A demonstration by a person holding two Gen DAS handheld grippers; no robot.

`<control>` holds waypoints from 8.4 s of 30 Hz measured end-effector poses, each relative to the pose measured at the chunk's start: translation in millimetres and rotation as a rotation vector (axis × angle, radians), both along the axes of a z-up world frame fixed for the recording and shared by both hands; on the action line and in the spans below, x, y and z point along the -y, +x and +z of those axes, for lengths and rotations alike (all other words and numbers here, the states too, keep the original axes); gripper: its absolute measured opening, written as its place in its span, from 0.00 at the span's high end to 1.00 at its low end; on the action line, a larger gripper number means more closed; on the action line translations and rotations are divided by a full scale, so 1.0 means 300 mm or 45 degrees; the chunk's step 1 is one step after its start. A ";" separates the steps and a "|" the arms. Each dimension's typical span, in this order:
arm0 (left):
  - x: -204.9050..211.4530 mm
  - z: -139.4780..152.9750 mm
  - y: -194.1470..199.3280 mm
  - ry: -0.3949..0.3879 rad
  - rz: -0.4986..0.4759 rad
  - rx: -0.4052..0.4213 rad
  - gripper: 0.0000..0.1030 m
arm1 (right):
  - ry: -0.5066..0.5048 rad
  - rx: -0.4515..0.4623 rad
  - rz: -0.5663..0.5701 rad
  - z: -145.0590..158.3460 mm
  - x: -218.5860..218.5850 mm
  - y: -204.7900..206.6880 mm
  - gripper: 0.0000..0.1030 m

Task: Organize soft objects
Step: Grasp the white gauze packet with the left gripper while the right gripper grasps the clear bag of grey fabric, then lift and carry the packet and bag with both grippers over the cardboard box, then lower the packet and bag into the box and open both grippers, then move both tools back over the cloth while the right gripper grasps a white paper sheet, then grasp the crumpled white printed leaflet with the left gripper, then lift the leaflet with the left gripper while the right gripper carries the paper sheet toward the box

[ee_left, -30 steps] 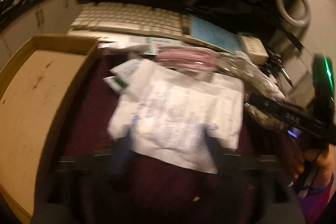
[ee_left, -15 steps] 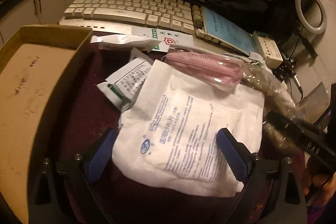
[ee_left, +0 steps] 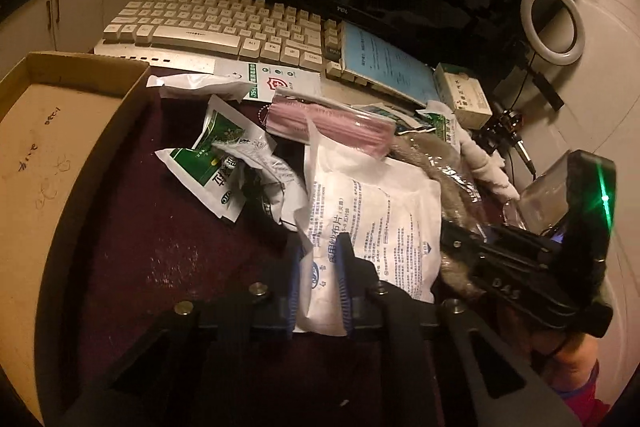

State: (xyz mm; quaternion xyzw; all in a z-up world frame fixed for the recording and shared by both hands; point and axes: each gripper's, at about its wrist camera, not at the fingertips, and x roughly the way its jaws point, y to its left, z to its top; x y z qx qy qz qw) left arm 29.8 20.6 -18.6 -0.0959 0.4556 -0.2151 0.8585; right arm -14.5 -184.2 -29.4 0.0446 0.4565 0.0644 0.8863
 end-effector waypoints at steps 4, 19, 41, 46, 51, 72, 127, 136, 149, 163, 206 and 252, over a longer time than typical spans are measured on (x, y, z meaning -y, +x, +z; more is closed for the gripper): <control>0.001 0.015 -0.029 -0.010 0.007 0.019 0.85 | -0.034 0.007 0.004 -0.003 -0.014 0.002 0.74; 0.026 0.052 -0.115 0.117 -0.010 0.105 0.75 | -0.035 0.007 0.014 -0.009 -0.014 0.007 0.74; 0.063 0.057 -0.041 -0.120 -0.085 0.020 0.90 | 0.082 0.032 -0.036 0.002 0.048 -0.009 0.80; -0.047 0.132 -0.076 -0.151 -0.023 0.074 0.90 | 0.106 0.116 -0.053 0.069 0.064 -0.045 0.81; -0.163 0.176 -0.099 -0.180 0.067 0.114 0.90 | 0.083 0.222 -0.069 0.158 0.058 -0.082 0.81; -0.582 0.234 -0.053 -0.105 0.446 0.160 0.90 | 0.179 0.093 0.452 0.231 -0.263 0.105 0.81; -0.729 0.073 -0.039 0.156 0.716 -0.070 0.18 | 0.328 0.083 0.737 0.176 -0.745 0.401 0.17; -0.678 0.112 -0.106 0.309 0.761 0.032 0.15 | 0.405 0.113 0.606 0.234 -0.602 0.271 0.00; -0.533 0.146 -0.168 0.382 0.689 0.110 0.12 | 0.442 0.060 0.335 0.186 -0.259 0.101 0.00; -0.222 0.161 -0.197 0.381 0.390 0.170 0.08 | 0.434 -0.014 0.135 0.107 -0.029 0.060 0.00; -0.058 -0.037 -0.072 0.508 0.199 0.127 0.08 | 0.585 -0.165 0.069 -0.032 0.072 0.044 0.56; -0.010 -0.067 -0.071 0.339 0.044 0.049 0.57 | 0.475 -0.174 -0.009 0.028 0.105 0.047 0.78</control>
